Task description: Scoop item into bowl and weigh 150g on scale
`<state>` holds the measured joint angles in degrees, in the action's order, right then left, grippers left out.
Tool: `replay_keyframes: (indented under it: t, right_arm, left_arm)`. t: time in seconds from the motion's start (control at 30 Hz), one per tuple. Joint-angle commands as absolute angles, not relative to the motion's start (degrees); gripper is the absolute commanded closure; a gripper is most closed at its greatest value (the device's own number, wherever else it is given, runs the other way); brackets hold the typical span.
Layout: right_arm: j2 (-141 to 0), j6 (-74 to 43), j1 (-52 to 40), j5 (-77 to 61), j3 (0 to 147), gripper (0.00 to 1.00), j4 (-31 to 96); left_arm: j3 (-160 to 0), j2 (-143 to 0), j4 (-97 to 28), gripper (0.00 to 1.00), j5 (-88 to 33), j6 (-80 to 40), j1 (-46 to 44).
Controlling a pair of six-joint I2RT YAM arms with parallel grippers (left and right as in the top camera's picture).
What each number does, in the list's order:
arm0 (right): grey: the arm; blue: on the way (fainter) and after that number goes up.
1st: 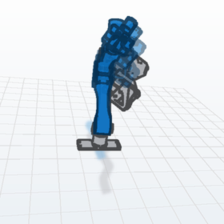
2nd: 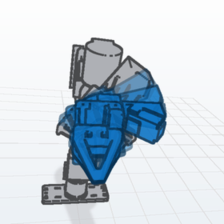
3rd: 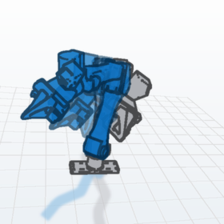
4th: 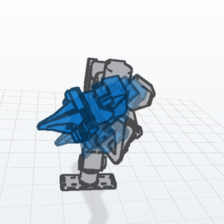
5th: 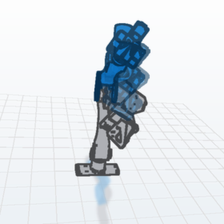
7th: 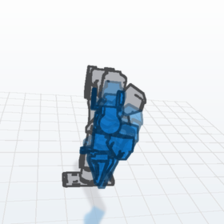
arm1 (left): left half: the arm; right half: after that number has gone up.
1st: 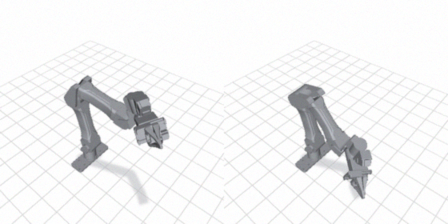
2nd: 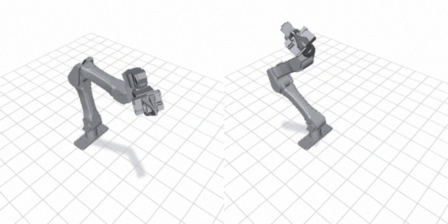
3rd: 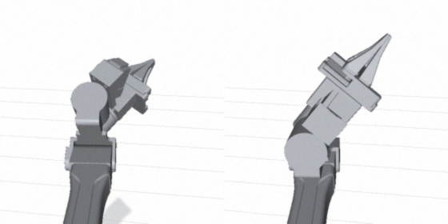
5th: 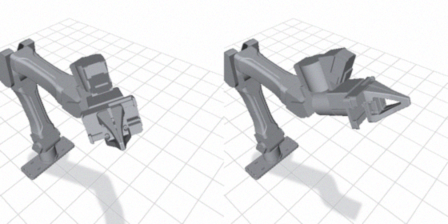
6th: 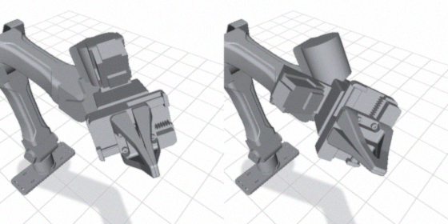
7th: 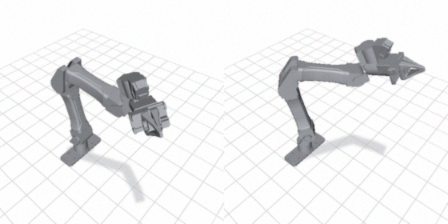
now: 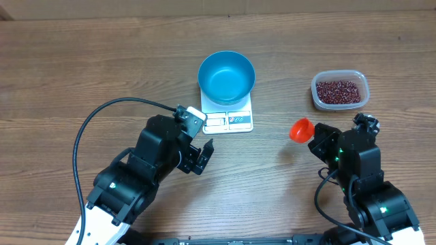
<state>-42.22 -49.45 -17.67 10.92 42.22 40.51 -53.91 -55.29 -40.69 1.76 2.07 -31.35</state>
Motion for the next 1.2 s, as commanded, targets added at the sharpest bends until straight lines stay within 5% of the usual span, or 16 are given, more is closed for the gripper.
replay_keyframes:
  t: [0.0,1.17]
  right_arm:
    - [-42.1,-49.0,-17.9,11.5,43.8,0.96,40.2]
    - [-42.5,-46.2,-17.9,5.0,51.4,0.96,46.0]
  left_arm:
    - [-53.4,-55.1,-40.5,0.0,2.3,3.2,-31.0]
    - [-53.4,-55.1,-40.5,0.0,2.3,3.2,-31.0]
